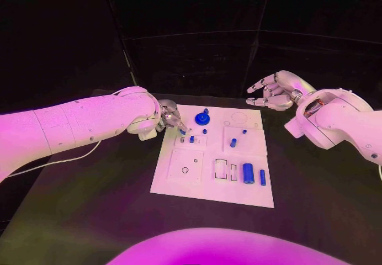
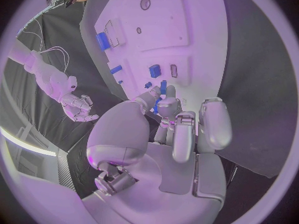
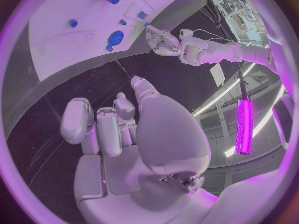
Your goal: Assemble the parts on the task board
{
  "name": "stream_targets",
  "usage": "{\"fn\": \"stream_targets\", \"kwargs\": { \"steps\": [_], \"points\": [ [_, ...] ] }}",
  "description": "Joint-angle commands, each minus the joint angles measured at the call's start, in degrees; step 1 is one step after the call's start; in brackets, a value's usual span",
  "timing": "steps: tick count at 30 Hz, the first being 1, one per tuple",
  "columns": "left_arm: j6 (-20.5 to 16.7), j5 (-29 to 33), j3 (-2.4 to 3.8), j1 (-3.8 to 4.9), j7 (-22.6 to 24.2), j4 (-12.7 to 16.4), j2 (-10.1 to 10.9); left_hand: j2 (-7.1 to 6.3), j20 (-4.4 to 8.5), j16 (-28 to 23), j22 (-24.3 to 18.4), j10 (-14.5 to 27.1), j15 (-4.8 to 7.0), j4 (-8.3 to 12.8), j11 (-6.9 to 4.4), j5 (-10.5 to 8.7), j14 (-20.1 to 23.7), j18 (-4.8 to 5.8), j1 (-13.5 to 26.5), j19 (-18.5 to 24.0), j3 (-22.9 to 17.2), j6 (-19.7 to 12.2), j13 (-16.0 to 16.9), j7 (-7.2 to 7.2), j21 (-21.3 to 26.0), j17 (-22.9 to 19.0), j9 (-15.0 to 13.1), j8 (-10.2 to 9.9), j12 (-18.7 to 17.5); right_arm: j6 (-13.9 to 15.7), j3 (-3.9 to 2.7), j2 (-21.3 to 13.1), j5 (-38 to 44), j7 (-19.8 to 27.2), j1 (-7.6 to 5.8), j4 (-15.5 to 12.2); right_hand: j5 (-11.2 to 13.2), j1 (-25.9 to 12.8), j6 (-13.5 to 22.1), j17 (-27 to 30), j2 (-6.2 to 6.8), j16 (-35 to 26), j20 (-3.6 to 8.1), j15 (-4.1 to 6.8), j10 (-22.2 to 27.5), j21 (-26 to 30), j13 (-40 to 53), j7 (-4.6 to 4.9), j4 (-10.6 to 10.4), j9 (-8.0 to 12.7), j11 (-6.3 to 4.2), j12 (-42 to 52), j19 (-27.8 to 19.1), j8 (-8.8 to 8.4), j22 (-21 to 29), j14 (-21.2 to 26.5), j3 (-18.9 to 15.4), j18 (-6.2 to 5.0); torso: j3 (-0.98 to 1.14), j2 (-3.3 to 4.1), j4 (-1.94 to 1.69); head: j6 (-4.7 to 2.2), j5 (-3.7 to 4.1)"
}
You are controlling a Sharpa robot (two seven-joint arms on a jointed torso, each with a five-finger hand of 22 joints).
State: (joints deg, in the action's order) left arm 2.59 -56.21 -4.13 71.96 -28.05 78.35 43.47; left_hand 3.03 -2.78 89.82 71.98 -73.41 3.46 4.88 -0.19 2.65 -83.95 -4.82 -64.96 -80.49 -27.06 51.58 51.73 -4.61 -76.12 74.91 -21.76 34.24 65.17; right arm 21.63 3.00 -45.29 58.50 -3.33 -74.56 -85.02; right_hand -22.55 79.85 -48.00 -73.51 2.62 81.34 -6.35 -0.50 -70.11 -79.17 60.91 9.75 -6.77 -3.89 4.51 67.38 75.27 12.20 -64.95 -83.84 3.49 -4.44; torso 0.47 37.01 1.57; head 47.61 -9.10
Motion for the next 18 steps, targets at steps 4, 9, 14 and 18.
{"fn": "stream_targets", "kwargs": {
  "steps": [4, 9, 14, 18],
  "points": [
    [0.5, -4.1, -0.04, -0.17, -0.9, 0.2, 0.0, -0.04, 0.08, 0.2, 0.0, -0.5, 0.21, 5.1, -0.14, 0.31, -6.1, 0.33, 0.0, -0.5, -5.9, -0.1, -0.2, 0.51, 0.0, 15.1, -0.2, 0.4, -0.3, -0.1, -0.03, 0.0, -0.1, 0.2, -0.10, 0.0, -0.2, 0.1, 0.4, 0.0, -0.07, -0.1, 0.01, 0.42, 0.3, 0.4, 0.0, -0.01, -0.2, 0.0, 0.04, 0.0, -0.3, 0.32, 0.0, -2.7, 0.0, -0.80, -0.01, 0.03, 0.14, -0.04, 0.05],
    [2.5, -4.3, -0.11, -0.24, -1.2, 0.5, 0.0, -0.16, 0.11, 0.2, 0.0, -0.5, 0.23, 5.0, -0.16, 0.31, -6.1, 0.33, 0.0, -0.5, -6.3, -0.1, -0.3, 0.54, 0.1, 15.1, -0.3, 0.6, -0.4, -0.2, -0.03, 0.1, -0.1, 0.3, -0.09, 0.1, -0.2, 0.1, 0.4, 0.0, -0.07, -0.1, 0.01, 0.42, 0.3, 0.4, 0.0, -0.01, -0.2, 0.0, 0.04, 0.0, -0.3, 0.32, 0.0, -2.7, 0.0, -0.80, 0.00, 0.07, 0.04, 0.05, 0.11],
    [3.4, -4.3, -0.18, -0.26, -1.3, 0.3, 0.0, -0.23, 0.12, 0.2, -0.1, -0.5, 0.25, 5.0, -0.18, 0.33, -6.1, 0.31, 0.1, -0.5, -6.5, -0.2, -0.4, 0.56, 0.1, 15.1, -0.4, 0.7, -0.4, -0.2, -0.02, 0.1, -0.1, 0.3, -0.09, 0.1, -0.2, 0.1, 0.4, 0.0, -0.07, -0.1, 0.01, 0.42, 0.3, 0.4, 0.0, -0.01, -0.2, 0.0, 0.04, 0.0, -0.3, 0.32, 0.0, -2.7, 0.0, -0.80, 0.02, 0.05, 0.00, 0.11, -0.05],
    [4.0, -4.4, -0.24, -0.27, -1.4, 0.2, -0.1, -0.23, 0.12, 0.2, -0.1, -0.5, 0.25, 5.0, -0.18, 0.33, -6.1, 0.31, 0.1, -0.5, -6.5, -0.2, -0.4, 0.56, 0.1, 15.1, -0.4, 0.7, -0.4, -0.2, -0.02, 0.2, -0.1, 0.3, -0.09, 0.1, -0.2, 0.1, 0.4, 0.0, -0.07, -0.1, 0.01, 0.42, 0.3, 0.4, 0.0, -0.01, -0.2, 0.0, 0.04, 0.0, -0.3, 0.32, 0.0, -2.7, 0.0, -0.80, 0.00, 0.06, 0.08, 0.17, -0.20]
  ]
}}
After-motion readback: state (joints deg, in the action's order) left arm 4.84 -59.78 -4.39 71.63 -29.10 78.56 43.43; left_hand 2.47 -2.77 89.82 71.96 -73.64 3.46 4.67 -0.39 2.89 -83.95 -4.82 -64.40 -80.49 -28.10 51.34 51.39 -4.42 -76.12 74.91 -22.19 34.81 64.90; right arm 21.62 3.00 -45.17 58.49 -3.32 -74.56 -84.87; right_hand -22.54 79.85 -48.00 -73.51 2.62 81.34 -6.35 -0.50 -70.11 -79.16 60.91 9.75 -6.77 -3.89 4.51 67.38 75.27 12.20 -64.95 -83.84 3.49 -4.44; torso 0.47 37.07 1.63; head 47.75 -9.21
